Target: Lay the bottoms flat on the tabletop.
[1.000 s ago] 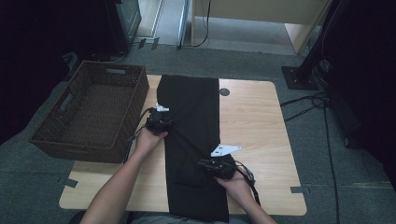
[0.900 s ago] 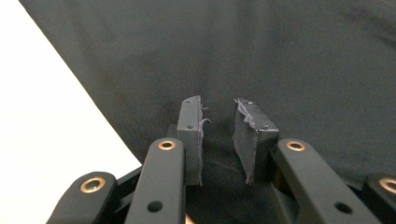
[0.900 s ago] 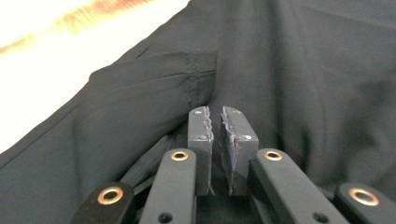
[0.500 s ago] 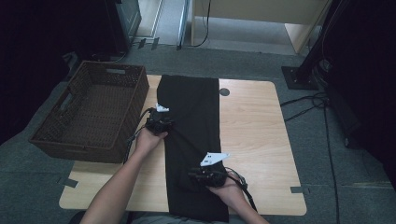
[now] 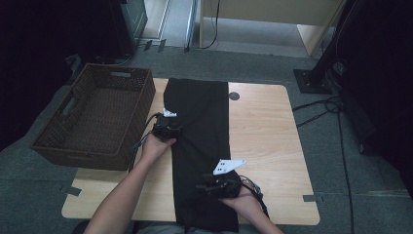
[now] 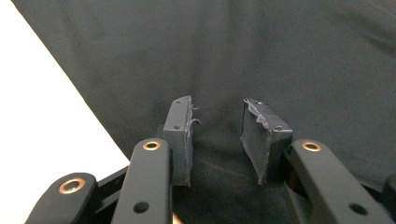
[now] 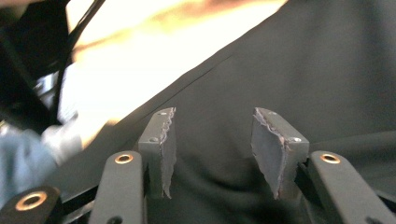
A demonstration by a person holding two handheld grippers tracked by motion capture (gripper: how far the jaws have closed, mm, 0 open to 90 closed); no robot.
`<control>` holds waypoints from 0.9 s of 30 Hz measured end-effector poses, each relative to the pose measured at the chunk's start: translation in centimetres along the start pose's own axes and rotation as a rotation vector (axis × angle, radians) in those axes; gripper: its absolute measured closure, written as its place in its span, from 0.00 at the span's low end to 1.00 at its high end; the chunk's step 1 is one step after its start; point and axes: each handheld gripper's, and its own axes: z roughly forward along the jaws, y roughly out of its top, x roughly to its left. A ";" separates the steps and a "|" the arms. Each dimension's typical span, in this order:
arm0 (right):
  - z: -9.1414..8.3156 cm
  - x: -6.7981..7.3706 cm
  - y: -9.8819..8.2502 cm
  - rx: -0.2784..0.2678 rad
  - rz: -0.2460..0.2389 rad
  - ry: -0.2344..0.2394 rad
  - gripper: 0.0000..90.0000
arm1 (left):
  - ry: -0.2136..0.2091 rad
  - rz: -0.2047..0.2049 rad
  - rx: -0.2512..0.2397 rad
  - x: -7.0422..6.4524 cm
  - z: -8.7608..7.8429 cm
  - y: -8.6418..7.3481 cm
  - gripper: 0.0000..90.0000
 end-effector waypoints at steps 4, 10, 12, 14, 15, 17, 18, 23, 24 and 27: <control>-0.3 -2.1 1.0 -0.047 0.029 -0.087 0.57 | -0.008 0.001 -0.001 0.0 -0.1 -0.1 0.68; -0.1 -6.0 1.9 -0.093 0.083 -0.215 0.56 | -0.023 0.001 -0.001 -0.1 -0.2 -0.2 0.64; 0.0 -7.3 2.2 -0.098 0.109 -0.247 0.55 | -0.032 0.001 0.000 -0.2 -0.3 -0.4 0.63; 0.2 -8.4 2.3 -0.095 0.129 -0.284 0.55 | -0.041 0.006 0.000 -0.3 -0.4 -0.5 0.61; 0.3 -8.8 2.3 -0.104 0.127 -0.302 0.55 | -0.049 0.013 0.006 -0.4 -0.5 -0.6 0.59; 0.4 -9.8 2.4 -0.095 0.142 -0.344 0.54 | -0.057 0.023 0.010 -0.6 -0.7 -0.7 0.57; 0.6 -10.4 2.6 -0.085 0.148 -0.363 0.52 | -0.059 0.028 0.010 -0.6 -0.7 -0.8 0.56; 1.1 -12.2 2.9 -0.092 0.156 -0.472 0.47 | -0.074 0.015 -0.023 -0.7 -1.0 -1.5 0.52; 1.3 -12.6 2.9 -0.093 0.163 -0.482 0.46 | -0.077 0.010 -0.025 -0.8 -1.0 -1.6 0.52; 1.8 -13.4 3.0 -0.093 0.182 -0.512 0.47 | -0.078 0.012 -0.011 -0.9 -1.1 -1.5 0.50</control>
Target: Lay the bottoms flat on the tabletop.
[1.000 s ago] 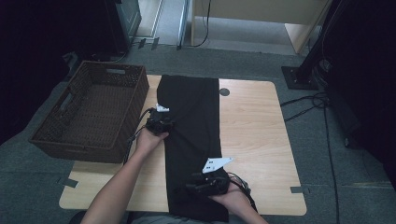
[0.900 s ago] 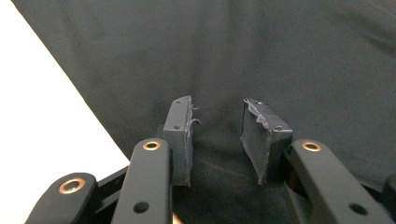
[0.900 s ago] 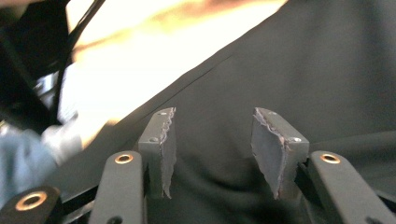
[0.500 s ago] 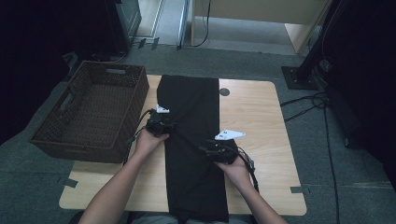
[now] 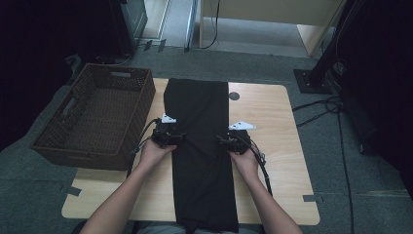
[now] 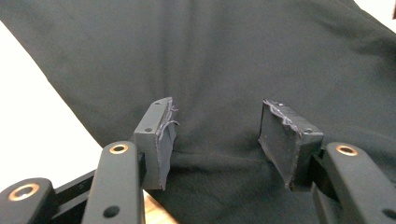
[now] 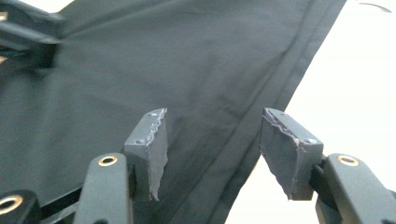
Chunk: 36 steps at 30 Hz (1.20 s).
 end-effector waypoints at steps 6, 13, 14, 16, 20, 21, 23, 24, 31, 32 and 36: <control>1.5 -0.2 0.2 0.024 -0.019 -0.061 0.45 | -0.003 -0.004 0.005 -0.2 -0.1 -0.1 0.46; 1.9 -0.1 0.4 0.022 -0.020 -0.047 0.63 | -0.010 -0.032 0.001 -0.2 -0.4 -0.3 0.44; 2.0 0.0 0.5 0.016 -0.025 -0.041 0.69 | -0.011 -0.033 0.009 -0.2 -0.5 -0.3 0.44; 2.0 0.2 0.5 0.019 -0.029 -0.017 0.84 | -0.010 -0.033 0.009 -0.3 -0.8 -0.4 0.44; 1.7 0.0 0.5 0.038 0.035 0.018 0.97 | 0.002 -0.051 -0.011 0.2 -1.7 -0.5 0.43; 1.5 -0.1 0.5 0.046 0.047 0.018 0.97 | 0.006 -0.060 -0.013 0.4 -1.9 -0.6 0.43; 0.9 -0.3 0.4 0.049 0.048 0.029 0.97 | 0.011 -0.080 -0.013 1.0 -2.1 -0.9 0.43; 0.6 -0.4 0.2 0.046 0.053 0.034 0.97 | 0.014 -0.088 -0.014 1.1 -2.2 -1.0 0.43; -2.1 -0.5 -1.5 0.052 0.056 0.091 0.97 | 0.015 -0.097 -0.026 1.1 -2.2 -1.0 0.43; -2.4 -0.3 -1.8 0.054 0.057 0.099 0.97 | 0.016 -0.093 -0.026 1.0 -2.1 -0.9 0.43; -3.2 0.6 -3.0 0.059 0.041 0.119 0.97 | 0.018 -0.072 -0.017 0.6 -1.5 -0.6 0.42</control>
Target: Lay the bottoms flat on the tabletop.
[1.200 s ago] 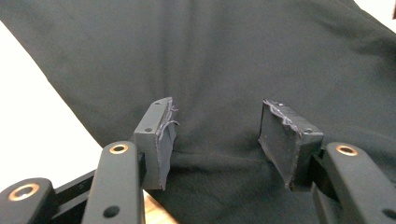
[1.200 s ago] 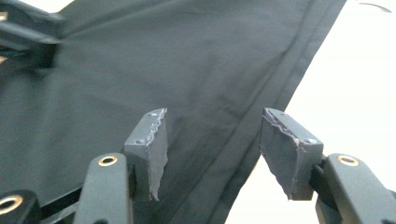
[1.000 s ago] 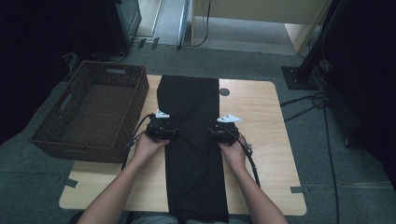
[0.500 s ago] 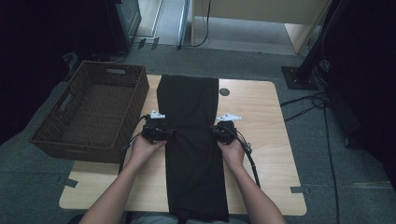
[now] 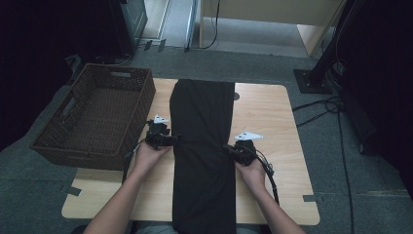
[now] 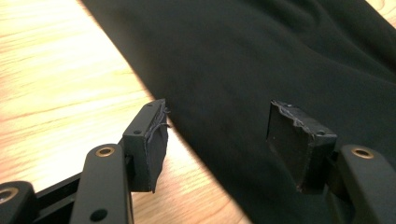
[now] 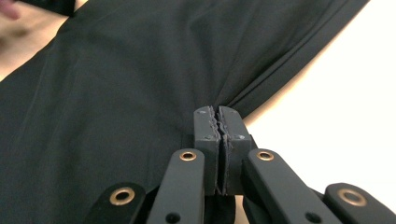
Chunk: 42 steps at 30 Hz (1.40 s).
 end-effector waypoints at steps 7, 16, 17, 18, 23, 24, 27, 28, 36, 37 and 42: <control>-1.2 1.2 -1.4 -0.021 0.009 0.019 0.97 | 0.044 0.089 0.005 -1.1 1.2 1.0 0.40; -2.5 1.4 -2.2 -0.046 0.046 0.034 0.97 | 0.092 0.167 0.014 -2.2 2.8 0.9 0.36; -2.6 1.3 -2.3 -0.050 0.049 0.037 0.97 | 0.088 0.170 0.005 -2.3 2.8 0.8 0.38; -2.6 1.2 -2.3 -0.054 0.059 0.038 0.97 | 0.082 0.177 -0.004 -2.4 2.8 0.7 0.42; -2.5 1.0 -2.4 -0.047 0.063 0.040 0.96 | 0.058 0.194 -0.030 -3.2 2.7 0.2 0.73; -2.5 1.0 -2.4 -0.046 0.055 0.041 0.96 | 0.054 0.205 -0.031 -3.5 2.6 0.1 0.77; -2.5 0.8 -2.5 -0.035 0.044 0.034 0.95 | 0.023 0.214 -0.023 -3.7 2.6 0.1 0.95; -2.5 0.7 -2.5 -0.038 0.045 0.035 0.95 | 0.007 0.211 -0.014 -3.7 2.5 0.1 0.97; -3.5 -0.9 -2.1 -0.096 0.081 0.008 0.74 | -0.260 0.010 0.029 -2.4 0.0 -0.7 0.98; -3.7 -1.2 -1.9 -0.109 0.097 0.011 0.70 | -0.274 0.001 0.027 -2.4 -0.3 -0.9 0.98; -3.5 -2.5 -0.8 -0.160 0.121 -0.024 0.55 | -0.307 0.043 0.057 -4.0 -2.2 -2.2 0.98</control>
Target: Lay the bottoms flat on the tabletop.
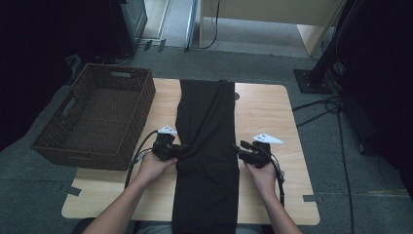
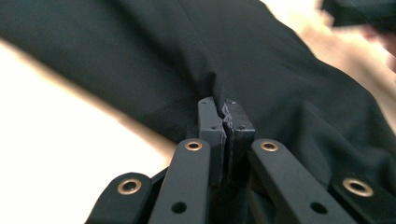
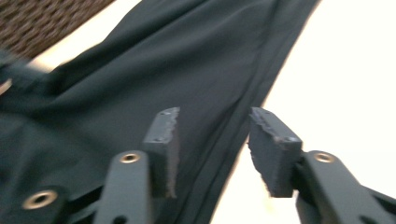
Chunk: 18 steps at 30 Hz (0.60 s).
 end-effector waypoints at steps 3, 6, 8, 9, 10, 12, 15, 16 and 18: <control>1.3 -0.5 1.0 0.031 0.007 -0.002 0.52 | -0.001 0.017 0.017 -0.8 -0.6 -0.8 0.98; 2.9 -0.6 2.1 0.036 -0.005 -0.010 0.52 | -0.008 -0.015 -0.001 -0.8 -1.2 -1.4 0.98; 4.2 -0.6 3.0 0.046 -0.015 -0.006 0.51 | -0.006 -0.026 -0.004 -0.5 -1.4 -1.5 0.98; 4.8 -0.5 3.4 0.058 -0.018 -0.008 0.51 | -0.008 -0.033 -0.005 -0.4 -1.4 -1.6 0.98; 5.3 -0.5 3.6 0.065 -0.025 -0.013 0.50 | -0.004 -0.044 -0.013 -0.2 -1.4 -1.7 0.98; 6.5 -0.3 4.3 0.075 -0.045 -0.017 0.48 | -0.002 -0.047 -0.009 0.0 -1.4 -1.8 0.98; 8.0 -0.1 4.7 0.095 -0.056 -0.033 0.47 | 0.001 -0.051 -0.016 -0.1 -1.3 -1.9 0.98; 8.6 0.0 4.8 0.110 -0.058 -0.035 0.47 | 0.000 -0.055 -0.020 -0.2 -1.3 -1.9 0.98; 9.3 0.3 4.9 0.119 -0.070 -0.040 0.47 | 0.001 -0.056 -0.025 -0.2 -1.3 -1.9 0.98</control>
